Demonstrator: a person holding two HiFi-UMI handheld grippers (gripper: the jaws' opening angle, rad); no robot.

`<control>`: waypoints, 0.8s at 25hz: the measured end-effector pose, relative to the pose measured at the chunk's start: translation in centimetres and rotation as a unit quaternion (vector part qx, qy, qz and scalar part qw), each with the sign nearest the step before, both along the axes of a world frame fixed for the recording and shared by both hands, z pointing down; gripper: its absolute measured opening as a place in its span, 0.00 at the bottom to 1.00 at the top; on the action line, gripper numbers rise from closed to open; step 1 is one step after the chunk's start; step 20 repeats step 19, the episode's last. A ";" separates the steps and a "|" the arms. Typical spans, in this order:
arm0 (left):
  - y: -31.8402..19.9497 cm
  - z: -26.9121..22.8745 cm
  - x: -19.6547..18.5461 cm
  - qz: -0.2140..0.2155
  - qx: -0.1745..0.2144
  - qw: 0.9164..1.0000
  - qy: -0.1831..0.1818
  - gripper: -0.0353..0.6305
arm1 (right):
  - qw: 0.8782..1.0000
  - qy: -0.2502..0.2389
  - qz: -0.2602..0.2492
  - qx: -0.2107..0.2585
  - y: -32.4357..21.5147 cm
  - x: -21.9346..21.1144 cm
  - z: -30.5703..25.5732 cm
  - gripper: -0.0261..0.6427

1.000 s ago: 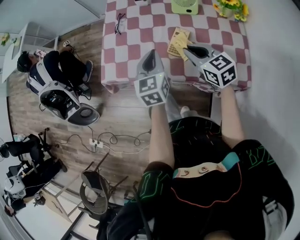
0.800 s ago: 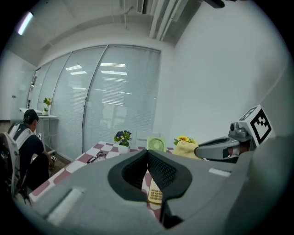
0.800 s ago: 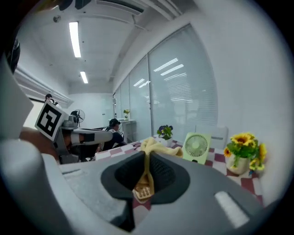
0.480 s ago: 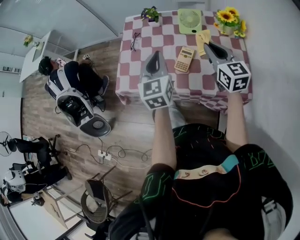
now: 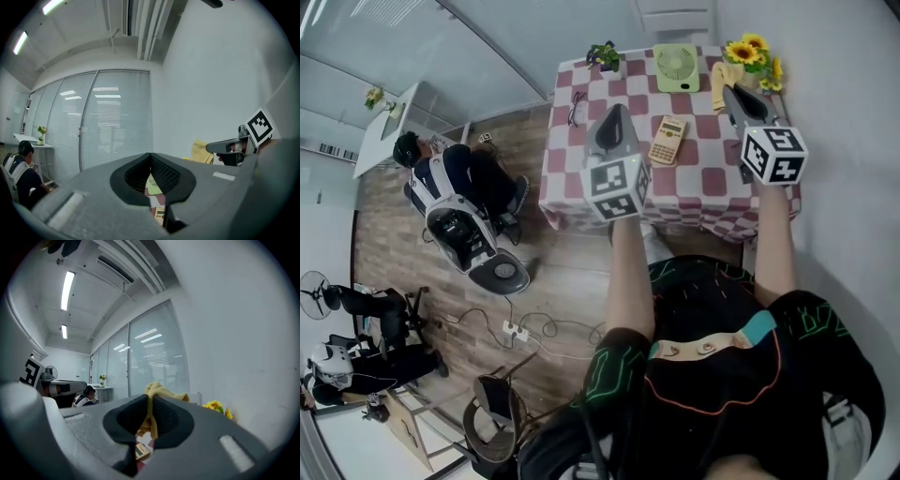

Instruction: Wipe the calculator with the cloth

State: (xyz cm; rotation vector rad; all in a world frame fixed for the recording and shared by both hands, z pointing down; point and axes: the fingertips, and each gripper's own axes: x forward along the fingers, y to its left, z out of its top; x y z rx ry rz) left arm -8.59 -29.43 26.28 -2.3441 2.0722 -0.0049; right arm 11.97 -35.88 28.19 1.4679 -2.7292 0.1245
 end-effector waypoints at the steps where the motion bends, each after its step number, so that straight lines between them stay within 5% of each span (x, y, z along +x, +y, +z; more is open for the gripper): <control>1: -0.1 -0.2 0.1 0.000 0.002 1.000 -0.001 0.07 | 1.000 0.000 -0.001 0.004 -0.1 0.1 -0.2 0.09; 20: -1.1 -1.0 0.7 0.000 0.011 1.000 -0.010 0.07 | 0.997 0.056 0.006 0.046 -0.5 0.3 -1.6 0.09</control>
